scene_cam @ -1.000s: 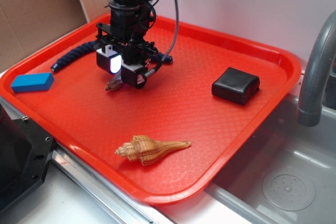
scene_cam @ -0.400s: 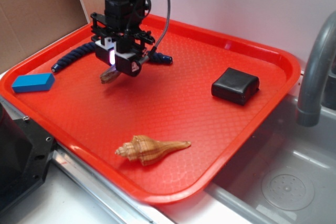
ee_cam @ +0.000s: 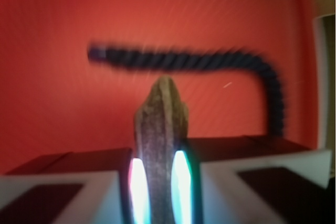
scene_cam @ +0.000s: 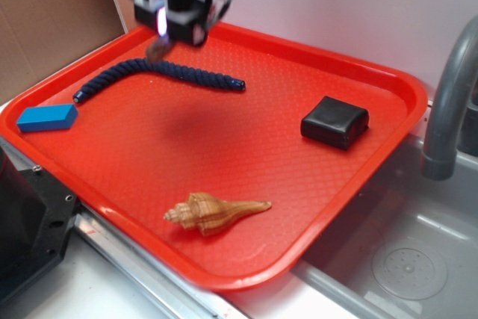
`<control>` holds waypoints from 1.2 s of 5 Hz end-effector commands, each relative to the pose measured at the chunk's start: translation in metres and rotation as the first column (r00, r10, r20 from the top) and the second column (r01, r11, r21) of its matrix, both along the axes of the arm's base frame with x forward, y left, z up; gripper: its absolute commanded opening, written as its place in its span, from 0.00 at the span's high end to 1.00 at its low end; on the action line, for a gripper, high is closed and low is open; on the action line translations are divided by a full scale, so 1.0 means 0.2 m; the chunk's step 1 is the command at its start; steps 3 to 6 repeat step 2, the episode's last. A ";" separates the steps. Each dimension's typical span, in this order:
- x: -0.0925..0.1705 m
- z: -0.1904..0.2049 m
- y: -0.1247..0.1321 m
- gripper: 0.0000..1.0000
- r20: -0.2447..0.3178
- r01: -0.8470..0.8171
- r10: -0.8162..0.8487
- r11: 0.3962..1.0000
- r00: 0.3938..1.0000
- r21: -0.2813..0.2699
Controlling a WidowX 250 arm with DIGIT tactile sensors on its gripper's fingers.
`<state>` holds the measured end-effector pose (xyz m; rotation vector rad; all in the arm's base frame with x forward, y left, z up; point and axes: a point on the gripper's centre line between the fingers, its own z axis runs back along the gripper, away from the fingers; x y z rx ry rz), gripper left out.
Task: Grab the wood chip.
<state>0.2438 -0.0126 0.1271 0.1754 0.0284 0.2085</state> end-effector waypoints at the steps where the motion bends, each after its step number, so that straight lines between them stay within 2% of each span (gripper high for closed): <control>1: -0.26 0.54 0.20 1.00 0.184 -0.189 0.212 0.973 0.960 -0.134; 2: -0.31 0.78 0.18 1.00 0.208 -0.153 0.176 0.981 0.962 -0.121; 6: -0.31 0.78 0.18 1.00 0.208 -0.153 0.176 0.981 0.962 -0.121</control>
